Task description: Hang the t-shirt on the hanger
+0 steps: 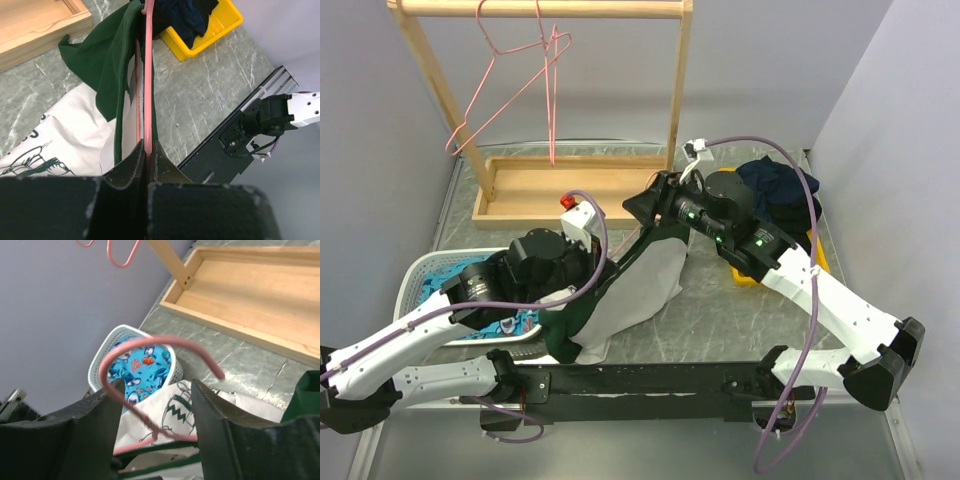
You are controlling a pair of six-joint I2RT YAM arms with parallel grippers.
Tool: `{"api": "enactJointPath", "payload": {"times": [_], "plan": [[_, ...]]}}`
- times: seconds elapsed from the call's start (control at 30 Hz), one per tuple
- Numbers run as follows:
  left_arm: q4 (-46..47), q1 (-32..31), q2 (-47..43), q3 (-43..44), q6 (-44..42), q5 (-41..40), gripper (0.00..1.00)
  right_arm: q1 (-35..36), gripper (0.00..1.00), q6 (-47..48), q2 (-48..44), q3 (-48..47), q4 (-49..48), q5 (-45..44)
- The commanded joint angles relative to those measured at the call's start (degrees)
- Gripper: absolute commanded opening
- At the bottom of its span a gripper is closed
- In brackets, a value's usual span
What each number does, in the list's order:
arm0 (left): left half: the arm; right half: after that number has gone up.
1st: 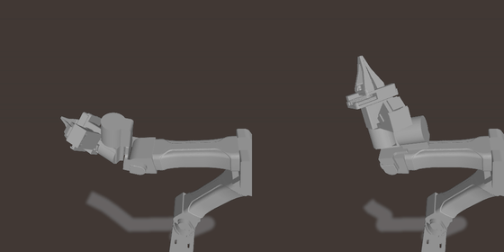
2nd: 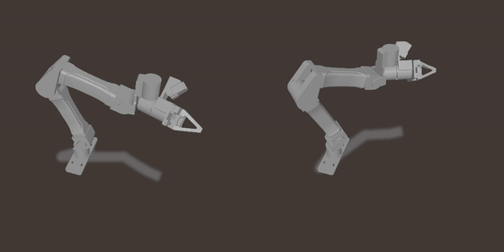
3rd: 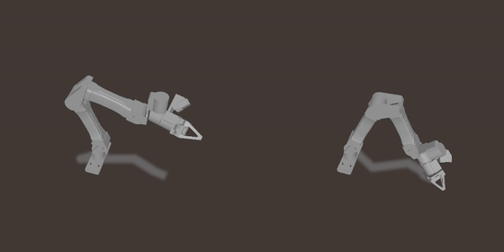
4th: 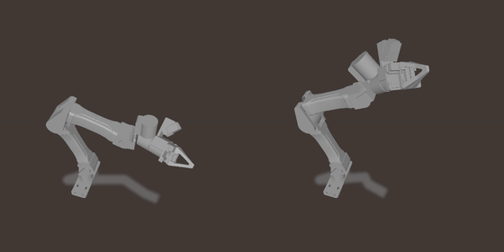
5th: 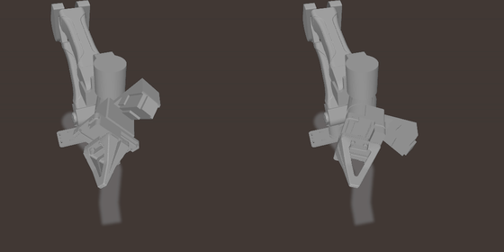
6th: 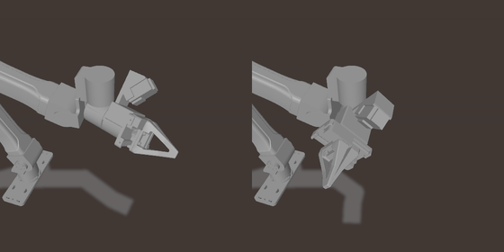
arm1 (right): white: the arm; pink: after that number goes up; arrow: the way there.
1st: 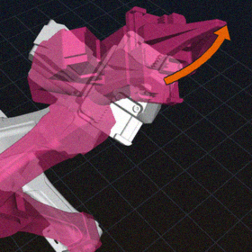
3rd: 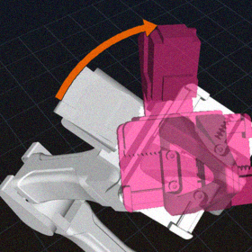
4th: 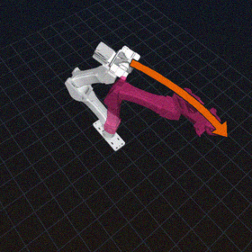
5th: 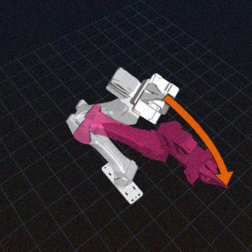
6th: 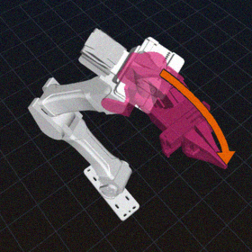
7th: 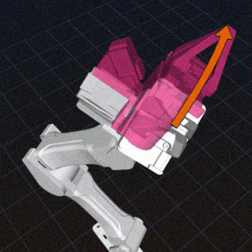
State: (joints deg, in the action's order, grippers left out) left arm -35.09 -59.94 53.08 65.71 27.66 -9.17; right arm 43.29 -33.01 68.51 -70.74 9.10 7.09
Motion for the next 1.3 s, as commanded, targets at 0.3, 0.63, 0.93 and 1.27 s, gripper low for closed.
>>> {"api": "enactJointPath", "payload": {"times": [0.3, 0.63, 0.93, 1.27], "plan": [[1.8, 0.3, 5.9, 4.4, 0.2, -1.6, 0.42, 9.2, 0.0, 8.3, -2.3, 0.6, -5.0, -27.5], [-10.8, 0.3, 5.5, 12.2, 1.9, -6.8, 0.75, 11.1, 0.0, 14.6, -0.3, 1.1, -5.8, -39.8], [-13.1, 0.3, 7.1, 17.7, -2.5, -8.9, 0.59, 13.0, 0.0, 17.7, 1.6, -3.6, -3.5, -31.4], [-3.9, 5.1, 15.0, 16.7, -8.1, -0.8, 0.46, 14.7, 0.0, 16.8, 2.9, -7.3, -0.1, -27.8]]}}
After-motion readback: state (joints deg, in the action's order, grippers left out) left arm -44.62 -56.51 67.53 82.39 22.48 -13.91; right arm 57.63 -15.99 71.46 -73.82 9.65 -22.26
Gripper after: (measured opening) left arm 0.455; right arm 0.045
